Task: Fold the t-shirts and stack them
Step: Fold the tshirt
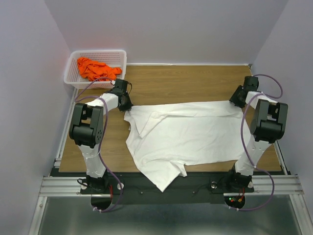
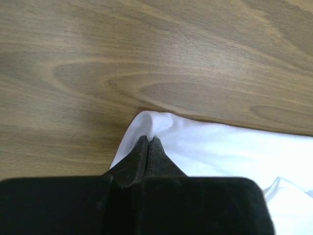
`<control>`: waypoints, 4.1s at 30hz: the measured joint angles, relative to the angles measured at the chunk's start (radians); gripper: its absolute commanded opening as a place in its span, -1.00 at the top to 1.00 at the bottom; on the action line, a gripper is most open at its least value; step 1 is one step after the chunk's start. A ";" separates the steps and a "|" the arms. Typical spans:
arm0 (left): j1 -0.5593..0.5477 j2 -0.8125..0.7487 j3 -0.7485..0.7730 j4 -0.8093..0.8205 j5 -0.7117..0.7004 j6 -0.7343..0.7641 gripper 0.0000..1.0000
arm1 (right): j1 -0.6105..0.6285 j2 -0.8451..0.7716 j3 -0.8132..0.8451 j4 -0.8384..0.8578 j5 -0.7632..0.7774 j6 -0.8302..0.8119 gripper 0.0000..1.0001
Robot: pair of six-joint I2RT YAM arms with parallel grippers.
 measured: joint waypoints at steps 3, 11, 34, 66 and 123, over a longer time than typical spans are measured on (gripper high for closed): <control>0.001 0.005 0.008 0.003 -0.014 0.011 1.00 | -0.016 0.021 0.027 0.002 -0.003 0.001 0.11; 0.014 0.087 0.126 0.000 -0.062 0.071 0.98 | -0.068 0.077 0.110 0.005 -0.010 0.008 0.11; -0.082 -0.164 0.128 -0.062 -0.043 0.238 -0.76 | -0.089 -0.246 -0.082 -0.016 -0.151 0.068 -0.12; -0.255 0.200 0.328 -0.117 0.222 0.419 -0.11 | 0.002 -0.336 -0.153 -0.060 -0.255 0.053 -0.15; -0.389 0.034 0.136 -0.222 0.362 0.496 0.31 | 0.002 -0.327 -0.153 -0.061 -0.264 0.053 -0.15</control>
